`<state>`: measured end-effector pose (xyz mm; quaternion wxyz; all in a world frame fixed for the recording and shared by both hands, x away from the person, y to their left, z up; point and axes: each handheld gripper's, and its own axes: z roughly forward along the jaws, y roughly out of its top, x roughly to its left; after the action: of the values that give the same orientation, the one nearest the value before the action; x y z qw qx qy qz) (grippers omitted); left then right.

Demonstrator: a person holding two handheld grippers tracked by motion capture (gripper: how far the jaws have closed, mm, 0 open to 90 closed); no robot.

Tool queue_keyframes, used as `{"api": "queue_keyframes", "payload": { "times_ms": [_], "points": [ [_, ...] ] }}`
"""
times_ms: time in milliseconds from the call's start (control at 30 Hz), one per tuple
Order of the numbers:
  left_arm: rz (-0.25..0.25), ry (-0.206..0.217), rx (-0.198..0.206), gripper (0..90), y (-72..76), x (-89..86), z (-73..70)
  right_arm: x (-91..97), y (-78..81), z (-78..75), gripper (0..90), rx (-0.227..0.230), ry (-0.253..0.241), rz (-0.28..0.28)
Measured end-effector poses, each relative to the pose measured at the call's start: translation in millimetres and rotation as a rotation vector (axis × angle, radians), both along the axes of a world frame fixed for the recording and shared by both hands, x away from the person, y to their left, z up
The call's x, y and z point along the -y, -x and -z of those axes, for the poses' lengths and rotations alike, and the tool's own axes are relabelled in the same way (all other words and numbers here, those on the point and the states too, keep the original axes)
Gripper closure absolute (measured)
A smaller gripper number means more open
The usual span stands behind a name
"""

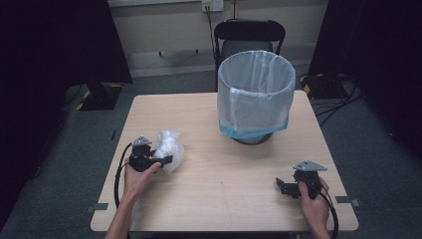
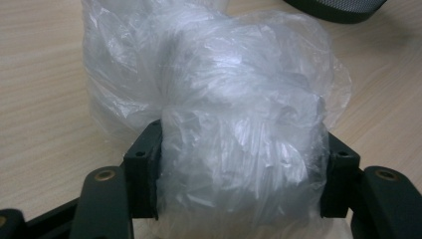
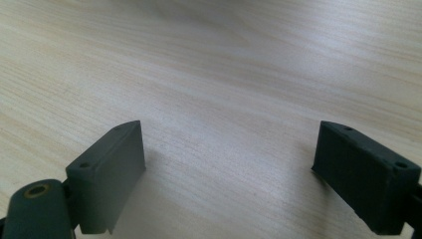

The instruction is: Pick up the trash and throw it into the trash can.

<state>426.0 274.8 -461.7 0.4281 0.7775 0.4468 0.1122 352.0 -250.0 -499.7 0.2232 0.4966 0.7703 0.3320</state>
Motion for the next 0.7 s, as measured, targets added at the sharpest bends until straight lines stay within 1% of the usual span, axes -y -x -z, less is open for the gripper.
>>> {"api": "queue_keyframes", "payload": {
  "times_ms": [33,67,100,133,167,200,233,267,333,367,400,467,533,600,633,667,700],
  "points": [
    [0.004,0.013,0.004,36.6,0.7,0.1,-2.3,0.1,0.0,0.0,11.7,0.000,0.000,-0.001],
    [0.004,0.013,0.004,36.6,0.7,0.1,-2.3,0.1,0.0,0.0,11.7,0.000,0.000,-0.001],
    [0.005,0.044,0.006,36.6,1.4,0.4,-5.3,0.0,0.0,0.0,11.7,0.000,0.000,0.000],
    [0.013,0.057,0.019,36.6,2.2,1.0,-10.7,0.0,0.0,0.0,11.7,0.000,0.000,0.000],
    [0.013,0.057,0.019,36.6,2.2,1.0,-10.7,0.0,0.0,0.0,11.7,0.000,0.000,0.000],
    [0.014,0.040,0.031,36.6,2.7,2.3,-14.4,0.0,0.0,0.0,11.7,0.000,0.000,0.000],
    [0.018,0.019,0.053,36.6,3.5,5.2,-22.2,0.0,0.0,0.0,11.7,0.000,0.000,-0.001],
    [0.022,0.022,0.065,36.6,3.9,5.9,-25.9,0.0,0.0,0.0,11.7,0.000,0.000,0.000],
    [0.030,0.064,0.076,36.7,4.4,5.8,-31.9,0.0,0.0,0.0,11.7,0.000,0.000,0.000],
    [0.035,0.078,0.077,36.7,4.3,5.8,-34.6,0.0,0.0,0.0,11.7,0.000,0.000,0.000],
    [0.035,0.078,0.077,36.7,4.3,5.8,-34.6,0.0,0.0,0.0,11.6,0.000,0.000,-0.001],
    [0.034,0.088,0.090,36.7,3.9,8.2,-42.9,0.0,0.0,0.0,11.7,0.000,0.000,0.000],
    [0.037,0.109,0.106,36.7,3.8,9.9,-48.9,0.0,0.0,0.0,11.6,0.000,0.000,0.000],
    [0.044,0.111,0.124,36.7,3.4,12.1,-55.2,0.0,0.0,0.0,11.7,0.000,0.000,0.000],
    [0.044,0.111,0.124,36.7,3.4,12.1,-55.2,0.0,0.0,0.0,11.7,0.000,0.000,0.000],
    [0.048,0.116,0.141,36.7,3.5,13.9,-61.9,0.0,0.0,0.0,11.7,0.000,0.000,0.000],
    [0.051,0.122,0.151,36.7,3.3,14.4,-65.1,0.0,0.0,0.0,11.7,0.000,0.000,0.000]
  ]
}}
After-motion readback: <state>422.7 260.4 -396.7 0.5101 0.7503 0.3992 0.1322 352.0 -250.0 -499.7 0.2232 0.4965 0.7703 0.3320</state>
